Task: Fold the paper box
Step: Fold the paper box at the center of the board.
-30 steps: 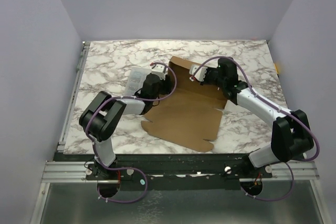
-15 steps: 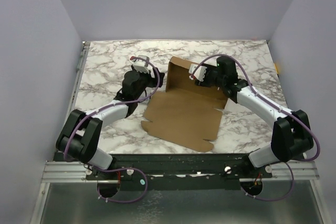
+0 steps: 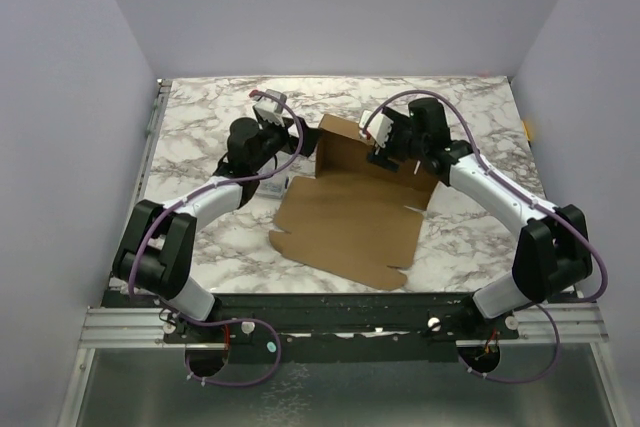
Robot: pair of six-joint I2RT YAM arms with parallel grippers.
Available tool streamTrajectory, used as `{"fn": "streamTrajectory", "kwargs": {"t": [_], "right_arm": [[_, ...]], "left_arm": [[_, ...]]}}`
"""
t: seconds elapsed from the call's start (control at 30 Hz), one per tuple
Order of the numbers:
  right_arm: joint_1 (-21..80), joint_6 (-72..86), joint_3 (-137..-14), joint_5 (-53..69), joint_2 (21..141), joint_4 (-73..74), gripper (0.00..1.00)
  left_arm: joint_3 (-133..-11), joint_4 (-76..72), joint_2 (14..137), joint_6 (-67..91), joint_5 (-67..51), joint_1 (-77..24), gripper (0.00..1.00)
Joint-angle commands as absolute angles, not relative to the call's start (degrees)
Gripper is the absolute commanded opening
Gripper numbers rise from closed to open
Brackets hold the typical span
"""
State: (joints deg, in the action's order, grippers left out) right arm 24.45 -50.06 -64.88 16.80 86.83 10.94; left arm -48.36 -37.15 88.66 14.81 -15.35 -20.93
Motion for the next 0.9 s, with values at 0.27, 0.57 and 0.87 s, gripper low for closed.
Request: {"fn": "streamTrajectory", "kwargs": {"t": [0.27, 0.57, 0.87], "right_arm": [[23.83, -40.98, -74.48, 28.51, 80.34, 30.86, 1.0], [10.06, -33.0, -64.52, 41.88, 64.86, 37.77, 1.0], [-10.84, -25.45, -54.99, 53.83, 55.95, 33.96, 1.0]], "left_arm": [[-52.62, -37.61, 86.72, 14.7, -26.44, -19.8, 0.99], [-58.89, -36.27, 86.81, 10.34, -35.37, -20.64, 0.91], [-58.31, -16.09, 83.01, -39.55, -28.12, -33.24, 0.95]]}}
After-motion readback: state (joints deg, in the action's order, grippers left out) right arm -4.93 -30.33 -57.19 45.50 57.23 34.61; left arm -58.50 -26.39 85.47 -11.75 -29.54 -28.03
